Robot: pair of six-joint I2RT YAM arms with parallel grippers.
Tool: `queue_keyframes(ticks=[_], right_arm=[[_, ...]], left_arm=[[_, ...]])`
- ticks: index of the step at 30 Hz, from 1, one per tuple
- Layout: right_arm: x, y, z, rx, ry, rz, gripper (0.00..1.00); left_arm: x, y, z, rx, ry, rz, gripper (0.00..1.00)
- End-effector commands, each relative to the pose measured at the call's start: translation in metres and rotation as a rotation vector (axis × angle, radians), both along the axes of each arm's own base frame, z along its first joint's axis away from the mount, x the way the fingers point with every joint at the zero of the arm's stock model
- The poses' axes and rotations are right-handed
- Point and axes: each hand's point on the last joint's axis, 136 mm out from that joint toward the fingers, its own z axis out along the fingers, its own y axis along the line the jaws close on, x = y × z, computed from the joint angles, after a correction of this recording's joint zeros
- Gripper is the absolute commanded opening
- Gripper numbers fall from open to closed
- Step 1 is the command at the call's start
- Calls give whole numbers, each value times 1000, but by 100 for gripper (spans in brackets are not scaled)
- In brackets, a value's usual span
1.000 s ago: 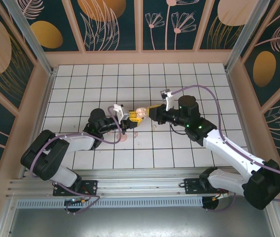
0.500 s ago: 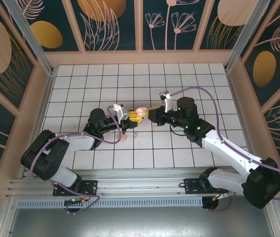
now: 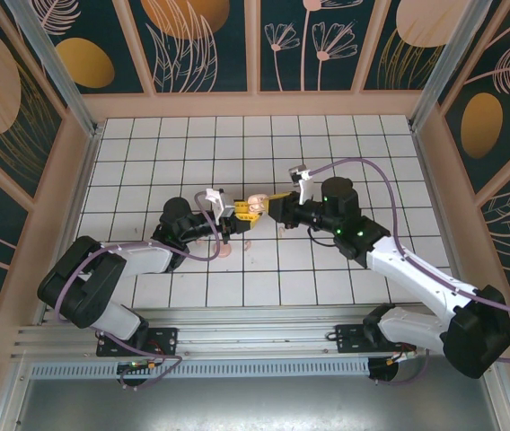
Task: Insert the wireless bluetooth earbuds into the charging case
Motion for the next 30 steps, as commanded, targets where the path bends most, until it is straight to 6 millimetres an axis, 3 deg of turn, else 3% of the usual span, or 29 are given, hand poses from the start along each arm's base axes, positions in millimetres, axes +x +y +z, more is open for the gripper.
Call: queue_keyframes(ticks=[1,13,30], right_arm=[[0,2,-7,-19,-9,-9,21],[7,-10,-11,-91,-45,-101,21],[-10,6,-11,-99,-51,-14,22]], left_arm=[[-2,-2,21,-59,-58,-15,14],[-3,0,27,-72,-69,-10,14],[1,2,28,-72,-69,19,14]])
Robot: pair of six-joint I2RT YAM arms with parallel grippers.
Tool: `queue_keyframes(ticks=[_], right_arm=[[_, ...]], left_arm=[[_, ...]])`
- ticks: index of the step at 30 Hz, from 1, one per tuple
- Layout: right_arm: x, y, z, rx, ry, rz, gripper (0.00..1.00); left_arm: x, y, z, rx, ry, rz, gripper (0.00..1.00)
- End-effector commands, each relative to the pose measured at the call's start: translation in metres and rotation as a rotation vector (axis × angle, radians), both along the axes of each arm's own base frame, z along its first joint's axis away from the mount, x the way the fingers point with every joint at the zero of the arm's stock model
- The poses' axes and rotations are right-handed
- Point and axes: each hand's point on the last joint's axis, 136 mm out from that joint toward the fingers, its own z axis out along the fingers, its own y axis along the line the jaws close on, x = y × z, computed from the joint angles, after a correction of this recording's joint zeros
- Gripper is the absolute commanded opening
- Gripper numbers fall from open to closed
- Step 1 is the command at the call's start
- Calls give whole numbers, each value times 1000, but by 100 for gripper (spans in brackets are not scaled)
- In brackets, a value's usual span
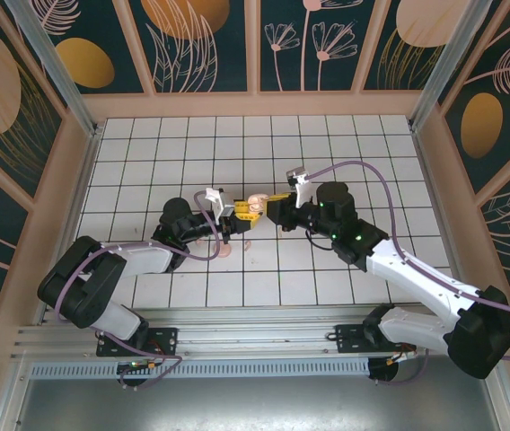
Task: Insert the wireless bluetooth earbuds into the charging case
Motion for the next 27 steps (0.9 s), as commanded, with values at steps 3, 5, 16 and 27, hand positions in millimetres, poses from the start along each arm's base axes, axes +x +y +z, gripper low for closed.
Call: queue_keyframes(ticks=[3,5,16,27], right_arm=[[-11,6,-9,-39,21,46,22],[-12,7,-8,-43,19,49,22],[-13,9,-4,-52,6,49,27],[-14,9,4,-35,-10,49,36]], left_arm=[[0,3,25,-58,-82,24,14],[0,3,26,-57,-85,24,14],[0,3,24,-52,-83,28,14],[0,3,24,-51,-83,26,14]])
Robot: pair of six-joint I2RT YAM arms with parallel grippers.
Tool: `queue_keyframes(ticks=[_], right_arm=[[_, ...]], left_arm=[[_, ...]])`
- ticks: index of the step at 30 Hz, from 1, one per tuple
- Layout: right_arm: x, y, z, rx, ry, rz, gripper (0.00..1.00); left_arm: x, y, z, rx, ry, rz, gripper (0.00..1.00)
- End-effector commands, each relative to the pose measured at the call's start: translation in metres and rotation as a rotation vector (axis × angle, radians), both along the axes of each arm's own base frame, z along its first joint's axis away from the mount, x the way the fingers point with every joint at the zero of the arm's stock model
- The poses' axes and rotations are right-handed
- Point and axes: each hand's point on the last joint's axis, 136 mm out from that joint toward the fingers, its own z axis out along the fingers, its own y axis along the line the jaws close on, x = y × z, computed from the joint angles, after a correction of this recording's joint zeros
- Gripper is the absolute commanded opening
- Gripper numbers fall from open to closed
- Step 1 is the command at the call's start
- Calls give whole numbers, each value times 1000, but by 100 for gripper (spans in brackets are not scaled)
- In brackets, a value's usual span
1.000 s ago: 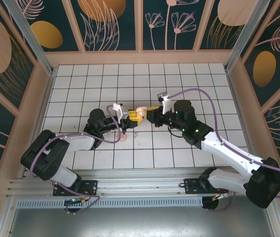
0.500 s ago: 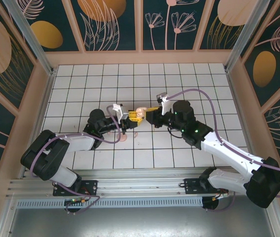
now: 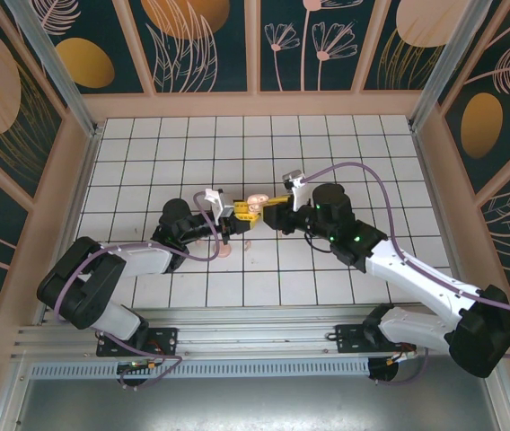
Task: Insert the wireless bluetooth earbuds into the charging case
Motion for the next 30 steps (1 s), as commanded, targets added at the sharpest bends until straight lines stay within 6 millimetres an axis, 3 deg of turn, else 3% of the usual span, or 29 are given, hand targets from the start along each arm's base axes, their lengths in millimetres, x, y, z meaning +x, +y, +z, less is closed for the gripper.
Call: queue_keyframes(ticks=[1,10,17,23,30], right_arm=[[-7,6,11,8,-13,38,37],[-10,-1,38,80,-41,32,49],[-2,-27,48,129,10,-4,50],[13,-48,15,21,176,-71,49],[36,-88,-62,-251,456,-253,47]], left_arm=[[0,1,24,-50,-83,13,14],[0,1,21,-31,-83,15,14],[-2,2,17,-11,-84,14,14],[1,4,1,29,-61,37,15],[3,7,-15,39,10,65,14]])
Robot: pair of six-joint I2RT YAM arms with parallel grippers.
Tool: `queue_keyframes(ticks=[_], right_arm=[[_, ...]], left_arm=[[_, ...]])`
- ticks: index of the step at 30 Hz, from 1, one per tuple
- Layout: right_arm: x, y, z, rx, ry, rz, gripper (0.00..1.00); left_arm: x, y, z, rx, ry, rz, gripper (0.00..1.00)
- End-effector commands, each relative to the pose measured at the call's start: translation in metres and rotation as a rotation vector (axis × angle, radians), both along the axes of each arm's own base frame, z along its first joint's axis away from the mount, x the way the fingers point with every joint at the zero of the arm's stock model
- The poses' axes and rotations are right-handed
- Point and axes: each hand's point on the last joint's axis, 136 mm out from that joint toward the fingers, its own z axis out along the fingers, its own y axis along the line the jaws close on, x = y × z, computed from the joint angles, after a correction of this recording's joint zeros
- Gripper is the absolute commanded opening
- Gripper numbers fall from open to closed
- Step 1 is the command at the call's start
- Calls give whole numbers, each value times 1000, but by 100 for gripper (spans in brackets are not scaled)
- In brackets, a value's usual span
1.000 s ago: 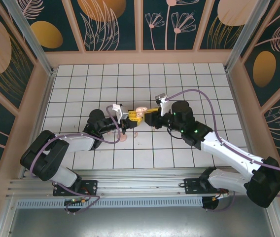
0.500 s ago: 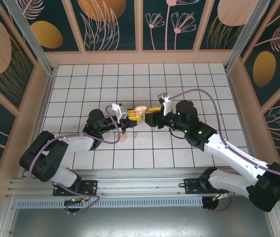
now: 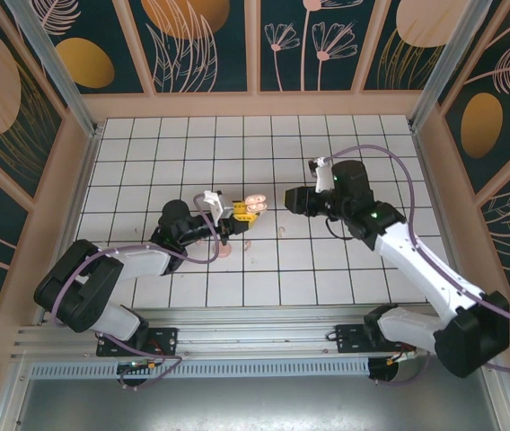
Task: Insert the wireless bluetooth earbuds into the charging case
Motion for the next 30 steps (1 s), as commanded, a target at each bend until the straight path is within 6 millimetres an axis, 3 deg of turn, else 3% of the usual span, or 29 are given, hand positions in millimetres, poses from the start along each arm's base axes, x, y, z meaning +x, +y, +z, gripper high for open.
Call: queue_keyframes(ticks=[1,8,14,23,30], right_arm=[[-5,-25,-47,-166,198,-55,46],[10,-34,-104,-322,420,-107,45],[18,-28,-143,-394,558,-94,42],[22,-3,-175,-440,646,-33,39],[21,11,-189,-470,665,-7,38]], left_arm=[[0,3,-8,4,25,22,14],[2,9,-19,20,46,67,14],[2,12,-24,36,49,88,14],[3,14,-26,56,47,103,14],[3,13,-25,57,46,95,14]])
